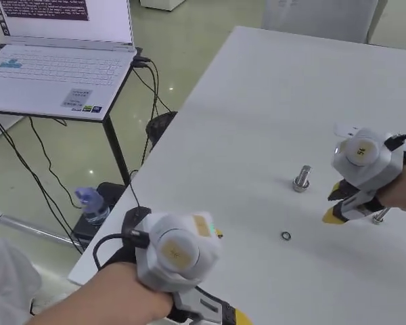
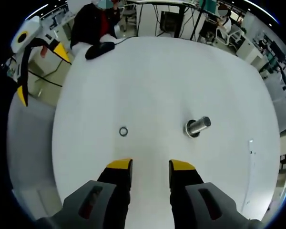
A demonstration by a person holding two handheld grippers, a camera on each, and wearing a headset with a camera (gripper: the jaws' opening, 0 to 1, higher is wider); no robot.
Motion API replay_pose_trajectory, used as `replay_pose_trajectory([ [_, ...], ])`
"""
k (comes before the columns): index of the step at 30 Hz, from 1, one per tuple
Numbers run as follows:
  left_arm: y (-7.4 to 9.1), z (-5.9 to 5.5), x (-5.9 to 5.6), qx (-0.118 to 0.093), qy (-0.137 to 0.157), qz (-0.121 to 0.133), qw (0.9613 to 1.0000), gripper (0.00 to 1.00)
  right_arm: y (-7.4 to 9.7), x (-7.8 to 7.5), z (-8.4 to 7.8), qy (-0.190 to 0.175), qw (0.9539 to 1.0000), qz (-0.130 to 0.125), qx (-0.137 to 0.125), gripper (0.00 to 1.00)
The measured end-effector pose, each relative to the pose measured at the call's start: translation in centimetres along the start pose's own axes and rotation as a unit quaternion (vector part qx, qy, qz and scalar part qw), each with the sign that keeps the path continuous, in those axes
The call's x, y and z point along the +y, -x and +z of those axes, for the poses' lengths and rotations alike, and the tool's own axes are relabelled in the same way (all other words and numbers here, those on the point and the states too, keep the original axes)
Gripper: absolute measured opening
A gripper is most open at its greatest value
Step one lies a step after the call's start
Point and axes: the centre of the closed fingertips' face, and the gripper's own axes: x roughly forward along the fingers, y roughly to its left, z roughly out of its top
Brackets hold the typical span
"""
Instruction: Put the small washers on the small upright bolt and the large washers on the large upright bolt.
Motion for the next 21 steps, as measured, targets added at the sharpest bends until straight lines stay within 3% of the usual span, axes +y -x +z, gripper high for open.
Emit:
replay_pose_trajectory([
  [12,-0.1,-0.2,-0.1,-0.006,0.004,-0.003,1.0000,0.85,-2.6,3.0,2.9,0.060,0.9972,0.036,-0.024,0.31],
  [16,-0.1,0.0,-0.1,-0.009,0.003,-0.005,0.9999,0.85,-3.6,3.5,3.1,0.070,0.9962,0.046,-0.025,0.30],
  [21,-0.2,0.2,-0.3,-0.010,0.000,-0.011,0.9999,0.84,-4.8,3.9,2.7,0.086,0.9948,0.054,-0.005,0.29],
])
